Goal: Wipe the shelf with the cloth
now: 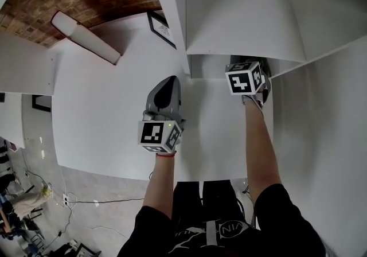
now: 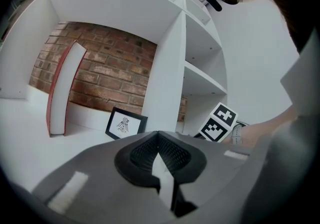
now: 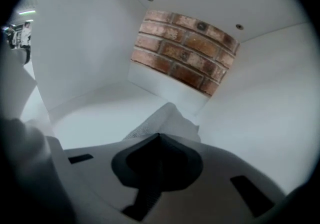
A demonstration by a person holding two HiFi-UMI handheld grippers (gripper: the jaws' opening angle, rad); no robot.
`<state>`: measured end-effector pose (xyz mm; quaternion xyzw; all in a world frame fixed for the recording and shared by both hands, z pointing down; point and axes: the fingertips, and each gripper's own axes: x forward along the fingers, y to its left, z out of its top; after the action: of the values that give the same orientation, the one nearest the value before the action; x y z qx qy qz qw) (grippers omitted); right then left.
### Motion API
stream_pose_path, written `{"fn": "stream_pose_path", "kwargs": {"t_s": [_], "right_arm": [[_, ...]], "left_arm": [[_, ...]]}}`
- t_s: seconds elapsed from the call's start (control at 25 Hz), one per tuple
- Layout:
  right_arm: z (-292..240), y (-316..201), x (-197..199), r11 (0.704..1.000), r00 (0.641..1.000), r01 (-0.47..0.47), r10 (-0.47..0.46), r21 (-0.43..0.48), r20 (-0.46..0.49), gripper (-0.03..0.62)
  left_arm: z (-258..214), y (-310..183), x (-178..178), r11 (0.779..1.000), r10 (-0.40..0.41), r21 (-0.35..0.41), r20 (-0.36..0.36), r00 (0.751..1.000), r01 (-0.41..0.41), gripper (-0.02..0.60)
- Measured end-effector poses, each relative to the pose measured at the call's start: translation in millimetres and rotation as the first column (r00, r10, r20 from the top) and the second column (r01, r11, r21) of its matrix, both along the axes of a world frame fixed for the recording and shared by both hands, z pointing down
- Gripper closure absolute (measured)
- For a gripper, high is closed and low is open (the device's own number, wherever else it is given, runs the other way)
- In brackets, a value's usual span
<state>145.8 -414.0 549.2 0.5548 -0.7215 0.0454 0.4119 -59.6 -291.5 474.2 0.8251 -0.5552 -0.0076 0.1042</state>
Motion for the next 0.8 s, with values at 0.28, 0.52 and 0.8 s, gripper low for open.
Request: {"fn": "stream_pose_path", "kwargs": {"t_s": [0.28,0.52,0.8], "right_arm": [[0.2,20.3,21.5,0.993,0.993,-0.117,0.117,-0.021,-0.021,0.582],[-1.3,43.7,42.8,0.977,0.977,-0.214,0.214,-0.011,0.014,0.582],[-0.5,53.6,13.3,0.993,0.991,-0.107,0.110,-0.048,0.071,0.582]], "left_arm": [[-5.5,7.4,3.9,1.000,0.029,0.002,-0.008,1.000,-0.029,0.572],[-8.7,13.4,2.4,0.999,0.049,0.004,-0.007,0.999,-0.049,0.572],[-10.2,15.8,-4.0,0.999,0.050,0.005,-0.018,0.999,-0.050,0.572]]}}
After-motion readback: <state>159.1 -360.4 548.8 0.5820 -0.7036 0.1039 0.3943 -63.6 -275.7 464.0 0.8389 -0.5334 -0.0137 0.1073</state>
